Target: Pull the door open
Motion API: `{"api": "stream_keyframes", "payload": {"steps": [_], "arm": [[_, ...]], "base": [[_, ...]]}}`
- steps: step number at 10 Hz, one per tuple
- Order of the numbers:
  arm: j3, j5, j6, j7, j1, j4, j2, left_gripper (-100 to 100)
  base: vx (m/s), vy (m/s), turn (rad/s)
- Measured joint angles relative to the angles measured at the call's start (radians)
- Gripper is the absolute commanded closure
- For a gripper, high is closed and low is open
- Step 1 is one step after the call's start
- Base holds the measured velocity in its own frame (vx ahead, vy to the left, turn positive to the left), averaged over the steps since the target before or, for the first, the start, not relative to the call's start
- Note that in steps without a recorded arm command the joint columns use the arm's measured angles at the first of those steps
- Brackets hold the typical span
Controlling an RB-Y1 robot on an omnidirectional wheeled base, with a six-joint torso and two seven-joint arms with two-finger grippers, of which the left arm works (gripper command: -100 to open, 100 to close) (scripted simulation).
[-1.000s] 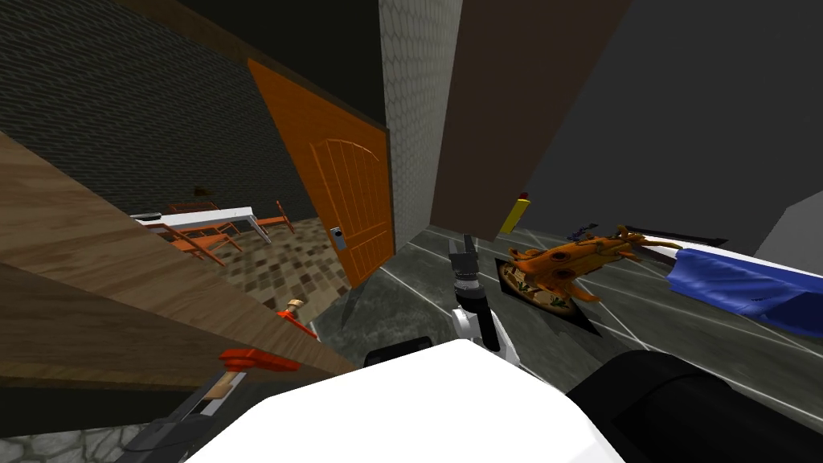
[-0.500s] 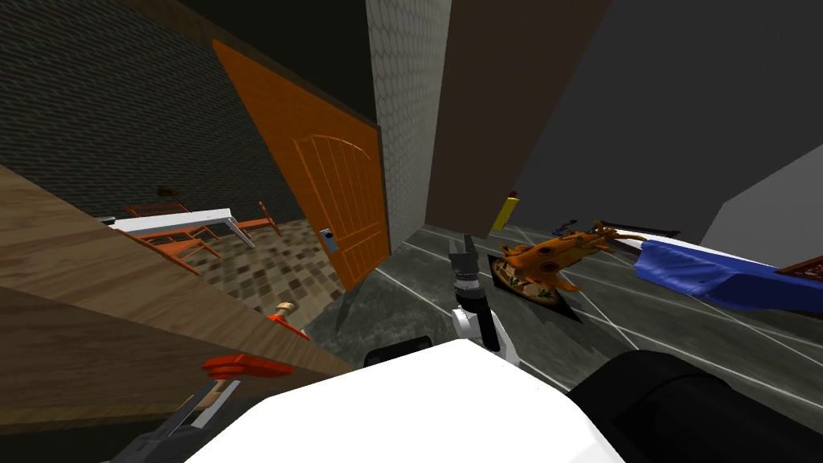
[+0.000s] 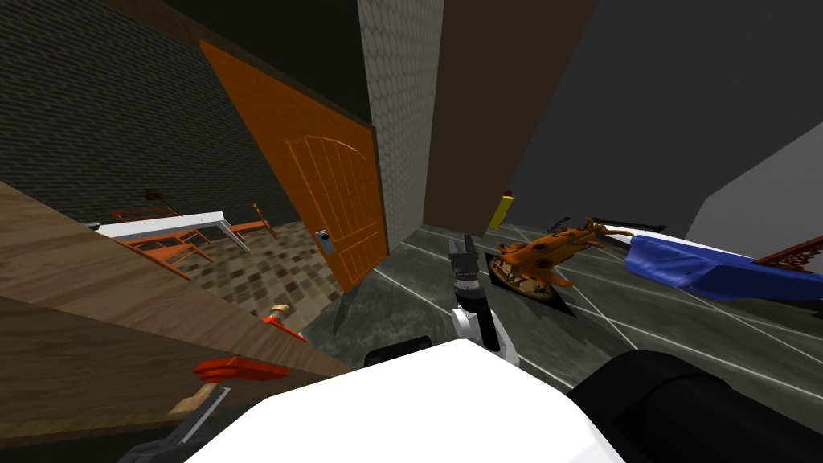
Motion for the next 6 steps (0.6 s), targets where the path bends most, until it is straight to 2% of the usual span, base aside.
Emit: {"api": "stream_keyframes", "payload": {"steps": [1,2,3,4,5,6], "arm": [[-0.001,-0.003,-0.016,0.001,0.001,0.011,-0.001,-100],[0.008,0.008,-0.015,0.004,0.011,0.02,-0.002,-100],[0.02,0.025,-0.005,0.008,0.034,0.015,0.002,-100],[0.032,0.041,-0.002,0.017,0.041,0.037,0.006,-100],[0.044,0.057,0.009,0.023,0.059,0.037,0.008,-100],[0.046,0.059,0.013,0.024,0.062,0.036,0.008,-100]], "base": [[-0.079,-0.022,0.241],[-0.129,-0.013,0.271],[-0.169,0.027,0.278],[-0.166,0.021,0.273],[-0.07,0.004,0.052],[0.113,-0.038,-0.105]]}}
